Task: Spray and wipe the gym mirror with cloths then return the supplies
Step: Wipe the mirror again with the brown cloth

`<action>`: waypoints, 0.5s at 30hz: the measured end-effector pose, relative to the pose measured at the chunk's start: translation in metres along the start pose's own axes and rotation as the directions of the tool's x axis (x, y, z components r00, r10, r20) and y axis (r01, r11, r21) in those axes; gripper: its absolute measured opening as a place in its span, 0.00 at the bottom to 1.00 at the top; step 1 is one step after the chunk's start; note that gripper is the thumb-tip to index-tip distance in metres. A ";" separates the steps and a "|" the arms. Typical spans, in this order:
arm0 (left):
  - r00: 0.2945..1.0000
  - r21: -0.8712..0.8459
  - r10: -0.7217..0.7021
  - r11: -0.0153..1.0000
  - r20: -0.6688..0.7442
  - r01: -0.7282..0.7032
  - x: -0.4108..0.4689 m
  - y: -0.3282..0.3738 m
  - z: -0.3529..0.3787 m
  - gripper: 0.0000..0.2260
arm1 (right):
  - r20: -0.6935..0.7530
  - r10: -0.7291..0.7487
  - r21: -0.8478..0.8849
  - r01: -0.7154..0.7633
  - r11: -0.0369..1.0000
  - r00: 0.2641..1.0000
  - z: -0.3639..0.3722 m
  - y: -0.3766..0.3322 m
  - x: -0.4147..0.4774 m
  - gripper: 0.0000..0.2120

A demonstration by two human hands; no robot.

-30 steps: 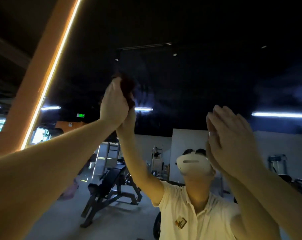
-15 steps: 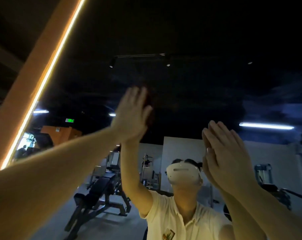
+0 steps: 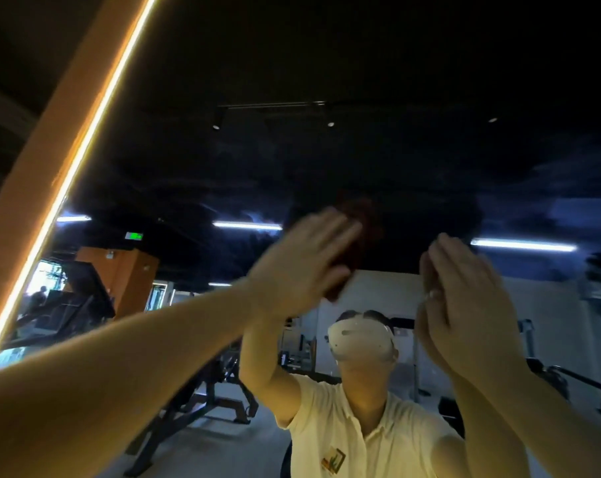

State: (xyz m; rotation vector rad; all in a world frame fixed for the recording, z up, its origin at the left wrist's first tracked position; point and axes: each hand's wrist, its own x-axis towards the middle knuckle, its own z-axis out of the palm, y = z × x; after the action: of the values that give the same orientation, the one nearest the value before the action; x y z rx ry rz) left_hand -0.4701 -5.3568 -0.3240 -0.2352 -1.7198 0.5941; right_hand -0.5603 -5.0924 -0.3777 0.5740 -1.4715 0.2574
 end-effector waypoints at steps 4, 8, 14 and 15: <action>0.777 -0.040 -0.629 0.778 -0.027 0.628 0.011 -0.087 0.000 0.35 | 0.011 0.135 -0.120 -0.133 0.984 0.991 -0.007 0.039 -0.013 0.32; 0.684 -0.124 -0.717 0.697 -0.135 0.706 0.004 -0.029 0.007 0.32 | 0.002 0.147 -0.140 -0.145 0.979 0.989 -0.001 0.037 -0.021 0.32; 0.997 0.078 -0.025 0.996 -0.075 0.031 -0.071 0.076 0.013 0.27 | 0.019 0.225 -0.128 -0.221 0.967 0.974 0.001 0.011 -0.025 0.33; 0.995 0.091 0.099 0.991 -0.022 -0.097 -0.087 0.074 0.015 0.28 | 0.029 0.215 -0.128 -0.210 0.969 0.976 -0.001 0.011 -0.028 0.33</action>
State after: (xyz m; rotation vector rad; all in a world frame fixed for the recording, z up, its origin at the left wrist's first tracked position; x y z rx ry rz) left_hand -0.4756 -5.3383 -0.4371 -0.2636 -1.6590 0.7359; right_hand -0.5679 -5.0775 -0.4025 0.3224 -1.5807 0.3200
